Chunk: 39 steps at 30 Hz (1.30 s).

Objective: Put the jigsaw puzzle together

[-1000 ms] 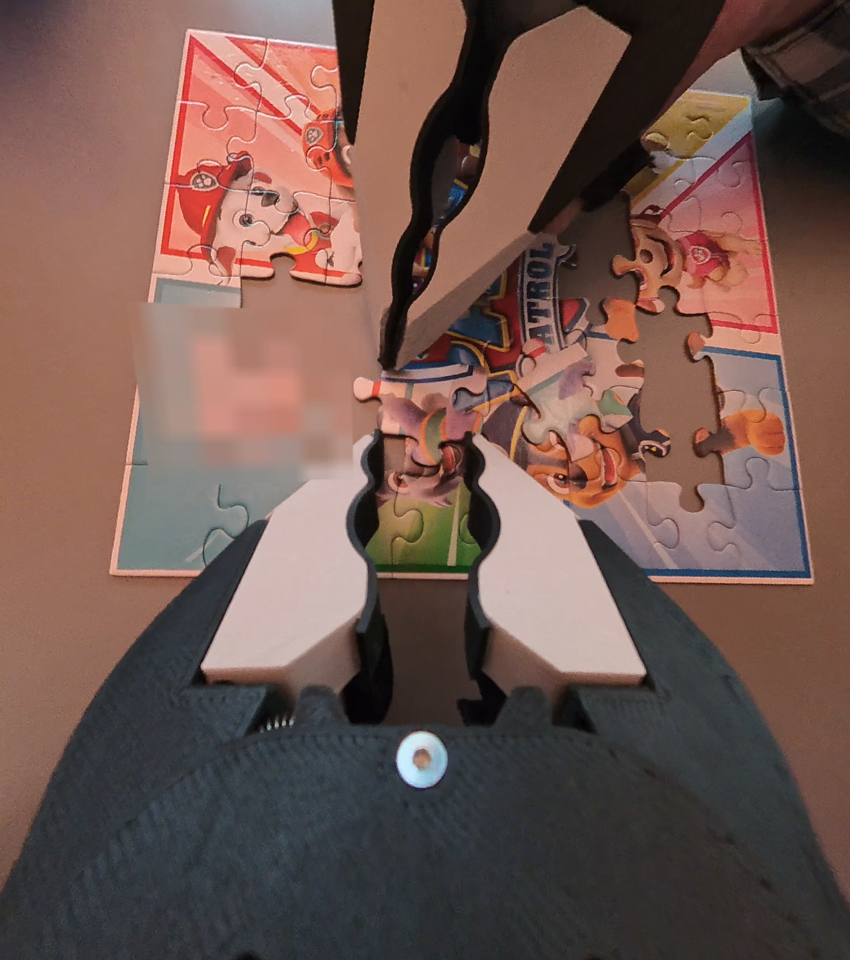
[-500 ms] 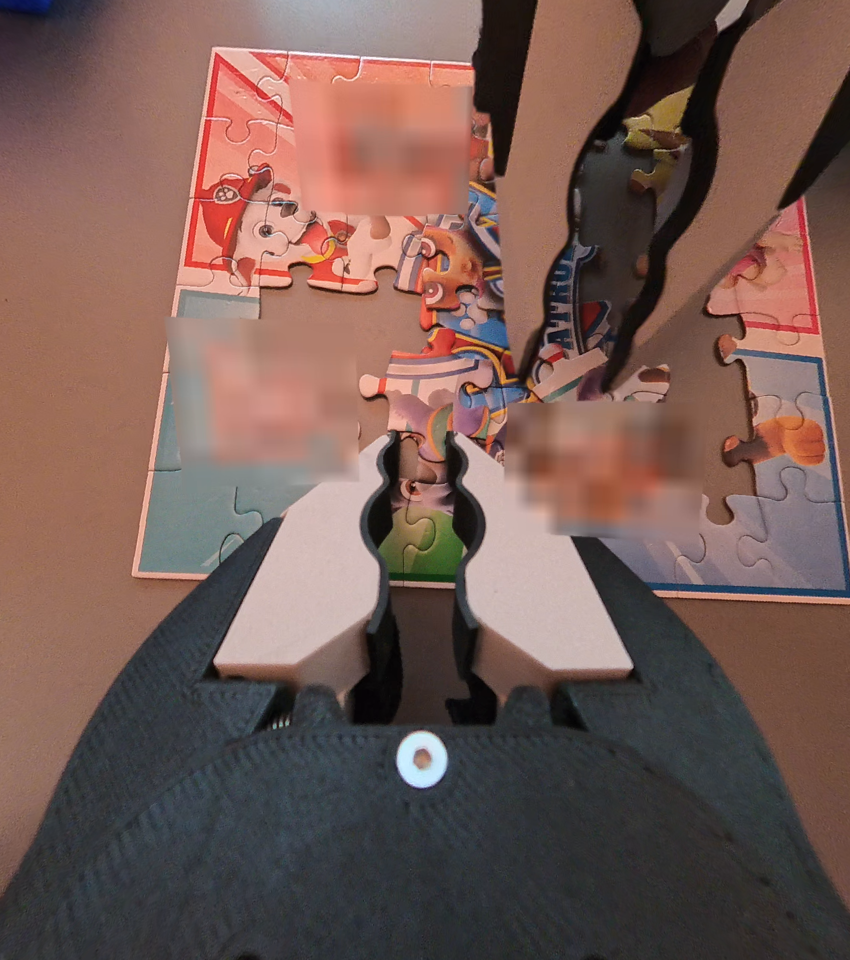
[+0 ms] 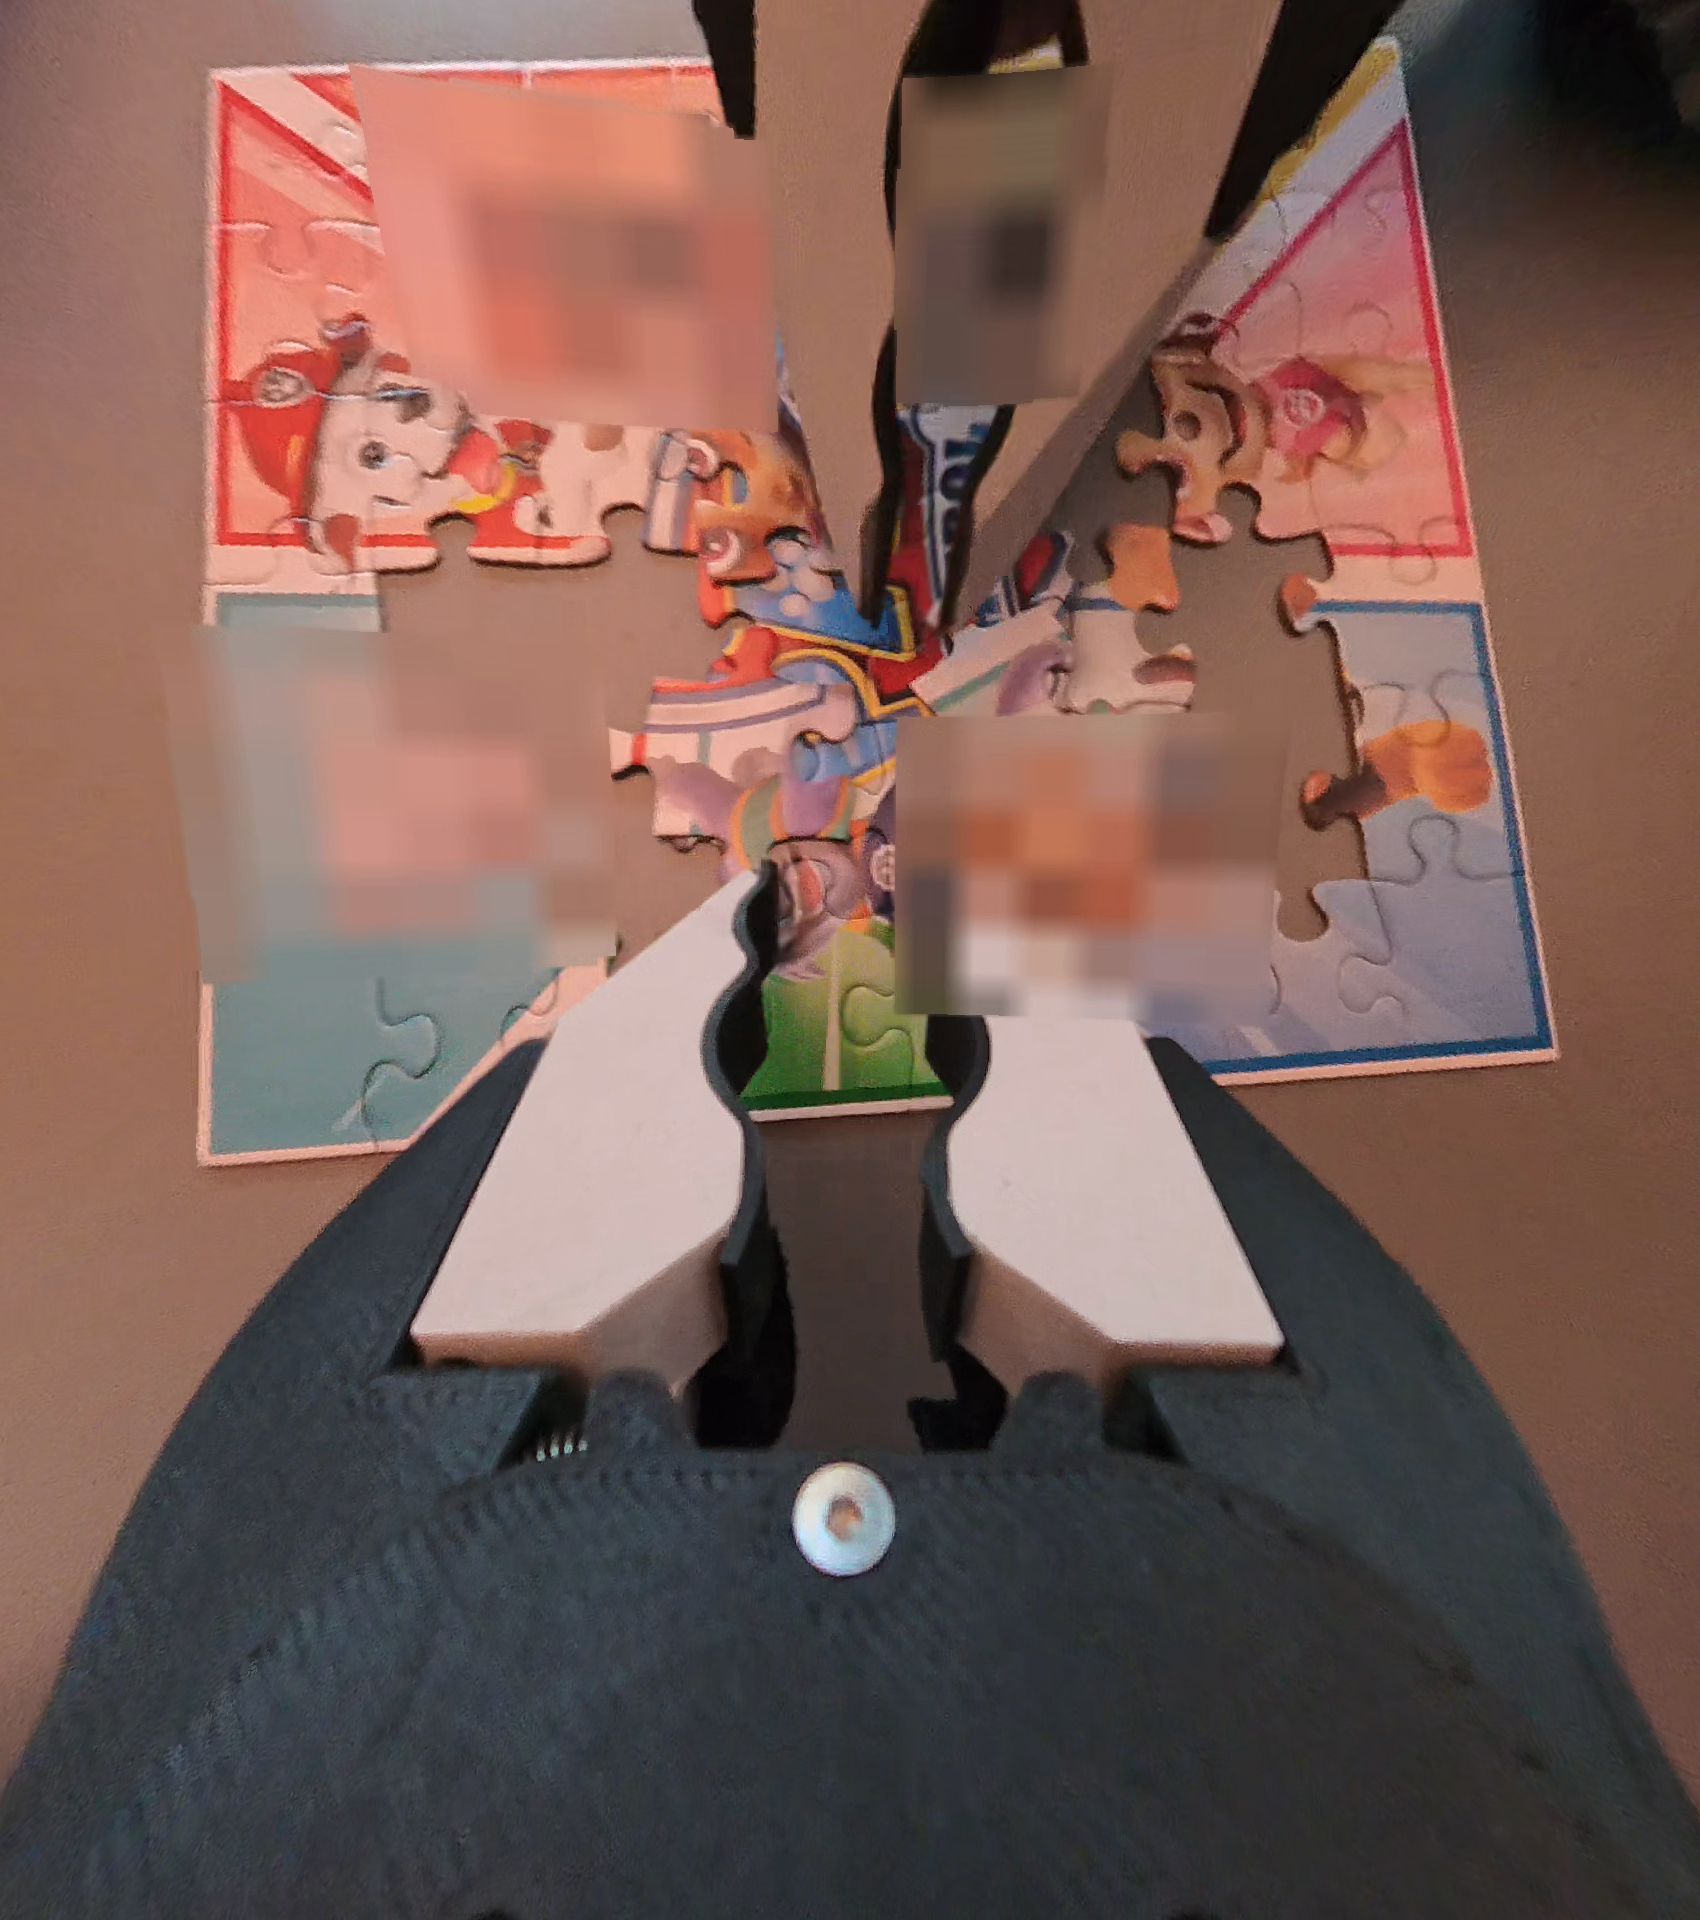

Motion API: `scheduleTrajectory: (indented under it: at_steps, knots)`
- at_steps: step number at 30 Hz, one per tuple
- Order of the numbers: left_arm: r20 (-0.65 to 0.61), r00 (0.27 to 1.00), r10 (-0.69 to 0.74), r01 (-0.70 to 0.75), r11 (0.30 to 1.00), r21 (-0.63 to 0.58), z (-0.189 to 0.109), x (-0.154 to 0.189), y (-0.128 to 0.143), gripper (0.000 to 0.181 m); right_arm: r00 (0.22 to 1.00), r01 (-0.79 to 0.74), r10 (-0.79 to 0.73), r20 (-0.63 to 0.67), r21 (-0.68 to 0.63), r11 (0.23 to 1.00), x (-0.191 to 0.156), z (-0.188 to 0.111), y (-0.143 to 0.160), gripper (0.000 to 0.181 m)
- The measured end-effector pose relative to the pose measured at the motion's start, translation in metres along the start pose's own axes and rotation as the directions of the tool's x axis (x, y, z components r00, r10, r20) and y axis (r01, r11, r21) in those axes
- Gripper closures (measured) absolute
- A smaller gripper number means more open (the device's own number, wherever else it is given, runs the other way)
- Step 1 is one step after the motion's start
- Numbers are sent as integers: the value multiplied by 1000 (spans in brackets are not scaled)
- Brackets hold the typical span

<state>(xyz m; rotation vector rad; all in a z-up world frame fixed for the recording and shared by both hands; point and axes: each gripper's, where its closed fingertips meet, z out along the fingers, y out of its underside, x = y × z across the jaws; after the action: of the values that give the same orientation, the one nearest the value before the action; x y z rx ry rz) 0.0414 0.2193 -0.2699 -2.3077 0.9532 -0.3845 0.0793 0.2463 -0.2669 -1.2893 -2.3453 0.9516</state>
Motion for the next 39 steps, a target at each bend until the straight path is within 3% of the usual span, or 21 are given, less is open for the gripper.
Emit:
scheduleTrajectory:
  at_steps: [5,17,23,28,33,39]
  knots:
    - [-73,996,43,-44,999,-15,3,19,-1,150,996,6,-3,88,-30,1000,-18,2,7,149]
    - [-63,994,93,-94,996,-10,12,26,-8,156,997,63,-62,55,-26,998,-18,11,0,165]
    - [100,995,20,-29,996,89,-2,-15,-19,158,998,67,-66,24,-33,997,-13,11,0,166]
    - [130,992,-2,-6,998,57,6,-27,-12,157,997,79,-79,-12,-41,996,-9,10,0,180]
    - [117,993,-23,16,998,59,12,-27,-11,160,994,97,-100,-46,-58,994,-6,9,1,181]
    - [142,988,-53,41,996,82,9,-40,-15,158,995,46,-49,-91,-32,998,3,6,-3,152]
